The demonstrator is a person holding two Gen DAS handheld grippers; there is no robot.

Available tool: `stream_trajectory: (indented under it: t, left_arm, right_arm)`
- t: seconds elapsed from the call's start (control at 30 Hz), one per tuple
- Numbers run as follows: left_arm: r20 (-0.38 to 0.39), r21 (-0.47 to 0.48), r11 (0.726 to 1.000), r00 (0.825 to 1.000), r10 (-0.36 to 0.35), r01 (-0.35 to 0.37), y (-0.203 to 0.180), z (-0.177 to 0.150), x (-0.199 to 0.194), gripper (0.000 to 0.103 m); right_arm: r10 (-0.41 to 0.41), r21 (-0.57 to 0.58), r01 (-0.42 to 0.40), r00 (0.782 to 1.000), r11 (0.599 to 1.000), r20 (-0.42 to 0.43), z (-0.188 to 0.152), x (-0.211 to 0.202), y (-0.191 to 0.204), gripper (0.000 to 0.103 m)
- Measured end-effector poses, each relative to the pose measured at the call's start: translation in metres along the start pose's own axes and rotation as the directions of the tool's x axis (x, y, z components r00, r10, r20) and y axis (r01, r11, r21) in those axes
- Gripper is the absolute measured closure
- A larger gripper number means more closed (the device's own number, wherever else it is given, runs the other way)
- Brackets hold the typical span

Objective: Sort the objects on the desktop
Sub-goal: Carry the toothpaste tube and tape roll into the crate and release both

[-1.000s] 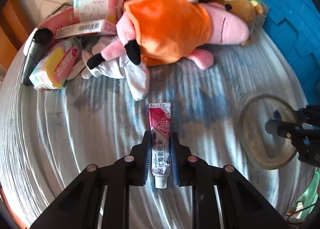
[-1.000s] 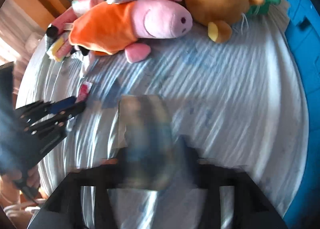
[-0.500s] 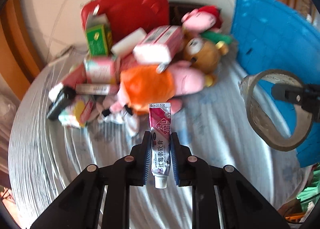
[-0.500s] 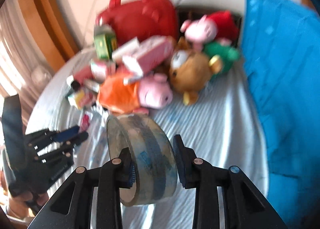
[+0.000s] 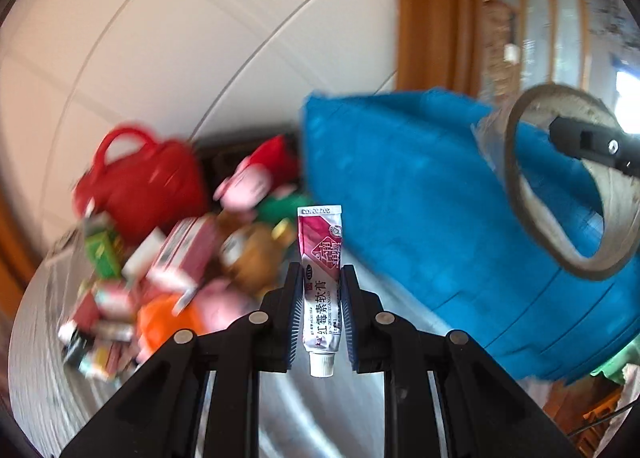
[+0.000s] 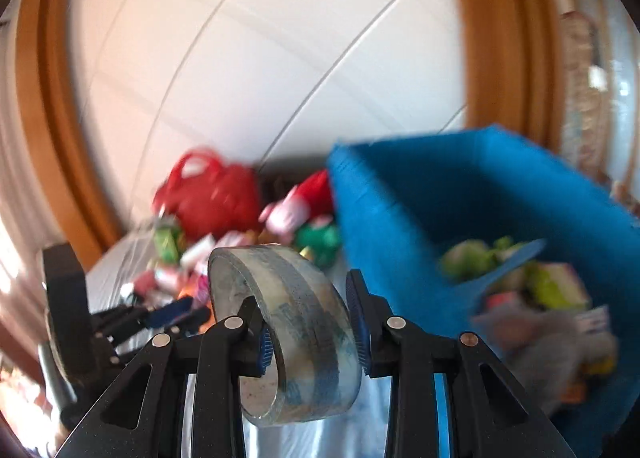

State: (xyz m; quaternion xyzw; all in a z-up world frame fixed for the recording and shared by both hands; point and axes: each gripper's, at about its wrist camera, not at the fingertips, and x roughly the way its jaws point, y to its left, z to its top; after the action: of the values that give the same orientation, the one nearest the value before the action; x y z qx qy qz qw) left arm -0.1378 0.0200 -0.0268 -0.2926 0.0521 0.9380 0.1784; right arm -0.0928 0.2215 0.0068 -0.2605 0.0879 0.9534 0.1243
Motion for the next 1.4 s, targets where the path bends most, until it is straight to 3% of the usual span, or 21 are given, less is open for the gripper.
stream_trajectory:
  t: [0.1,0.23,0.43,0.67,0.87,1.2,1.23,1.27,1.3,1.33,1.4]
  left_arm:
    - [0.045,0.034,0.997,0.997,-0.068,0.067,-0.036,0.03,-0.003,0.085]
    - [0.067,0.084,0.985,0.986,-0.155,0.149,-0.094,0.065,0.001,0.085]
    - [0.009,0.155,0.96,0.972,-0.237,0.233,-0.175,0.091,0.023,0.085]
    - [-0.078,0.214,0.945,0.969,-0.235,0.247,-0.232,0.095,0.051,0.085]
    - [-0.107,0.233,0.947,0.974,-0.202,0.222,-0.25,0.093,0.061,0.085]
    - [-0.129,0.248,0.95,0.978,-0.161,0.189,-0.261,0.095,0.064,0.085]
    - [-0.127,0.249,0.951,0.979,-0.157,0.185,-0.261,0.095,0.064,0.085]
    - [-0.133,0.253,0.95,0.98,-0.151,0.18,-0.261,0.094,0.065,0.084]
    - [-0.141,0.258,0.95,0.979,-0.145,0.178,-0.261,0.094,0.066,0.084]
    - [-0.146,0.261,0.95,0.98,-0.137,0.172,-0.261,0.093,0.067,0.083]
    - [-0.144,0.268,0.95,0.982,-0.123,0.159,-0.261,0.092,0.067,0.074]
  right_arm:
    - [-0.071,0.033,0.069,0.995,0.997,0.075,0.017,-0.042,-0.03,0.072]
    - [-0.208,0.079,0.198,0.968,0.977,0.139,0.032,-0.089,-0.08,0.072]
    - [-0.324,0.127,0.31,0.94,0.942,0.108,0.034,-0.098,-0.153,0.072]
    - [-0.295,0.159,0.292,0.955,0.943,-0.003,0.017,-0.072,-0.232,0.072]
    - [-0.279,0.151,0.287,0.958,0.946,-0.072,0.003,-0.053,-0.267,0.072]
    - [-0.379,0.008,0.383,0.916,0.924,-0.128,-0.005,-0.027,-0.283,0.07]
    - [-0.386,-0.004,0.39,0.912,0.921,-0.137,-0.006,-0.024,-0.284,0.069]
    - [-0.226,-0.129,0.21,0.966,0.969,-0.127,-0.007,-0.022,-0.286,0.067]
    - [-0.227,-0.133,0.209,0.964,0.969,-0.136,-0.008,-0.019,-0.287,0.06]
    - [-0.229,-0.143,0.209,0.962,0.967,-0.146,-0.01,-0.016,-0.288,0.045]
    - [-0.244,-0.17,0.217,0.958,0.961,-0.153,-0.012,-0.011,-0.289,0.026]
